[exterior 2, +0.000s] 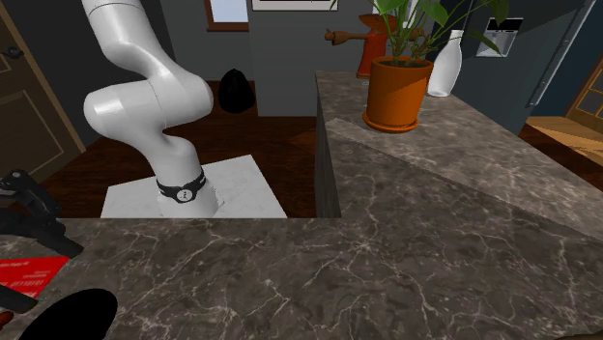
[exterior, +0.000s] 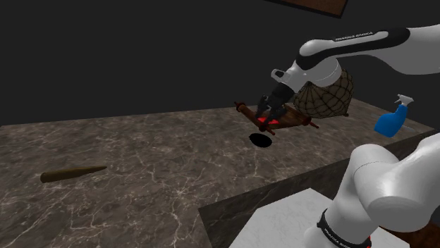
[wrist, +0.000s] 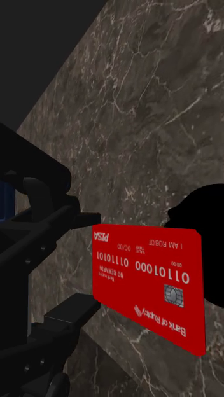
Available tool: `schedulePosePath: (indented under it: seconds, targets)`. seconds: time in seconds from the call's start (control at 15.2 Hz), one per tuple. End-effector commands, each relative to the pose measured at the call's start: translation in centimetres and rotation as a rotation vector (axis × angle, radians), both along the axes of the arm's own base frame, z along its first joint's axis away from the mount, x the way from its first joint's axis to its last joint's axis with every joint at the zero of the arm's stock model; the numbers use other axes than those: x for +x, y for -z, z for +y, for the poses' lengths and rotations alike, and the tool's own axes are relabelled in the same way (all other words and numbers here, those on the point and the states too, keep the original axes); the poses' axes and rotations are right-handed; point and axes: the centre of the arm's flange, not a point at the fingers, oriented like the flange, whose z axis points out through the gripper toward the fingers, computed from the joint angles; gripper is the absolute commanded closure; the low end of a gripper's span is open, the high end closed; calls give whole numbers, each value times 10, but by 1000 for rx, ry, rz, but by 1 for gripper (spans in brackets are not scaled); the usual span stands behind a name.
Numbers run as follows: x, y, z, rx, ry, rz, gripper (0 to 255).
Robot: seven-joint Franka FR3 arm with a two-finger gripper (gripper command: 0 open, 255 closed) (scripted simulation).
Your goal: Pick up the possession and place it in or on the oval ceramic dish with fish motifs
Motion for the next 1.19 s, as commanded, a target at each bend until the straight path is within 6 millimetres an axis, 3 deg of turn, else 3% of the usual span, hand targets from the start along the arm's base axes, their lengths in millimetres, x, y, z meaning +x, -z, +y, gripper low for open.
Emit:
schedulePosePath:
  seconds: [0.0, 0.79, 1.12]
  targets:
    - [0, 10, -2, 0, -1, 0, 255]
    - [0, 75, -2, 0, -1, 0, 255]
    - [0, 75, -2, 0, -1, 0, 255]
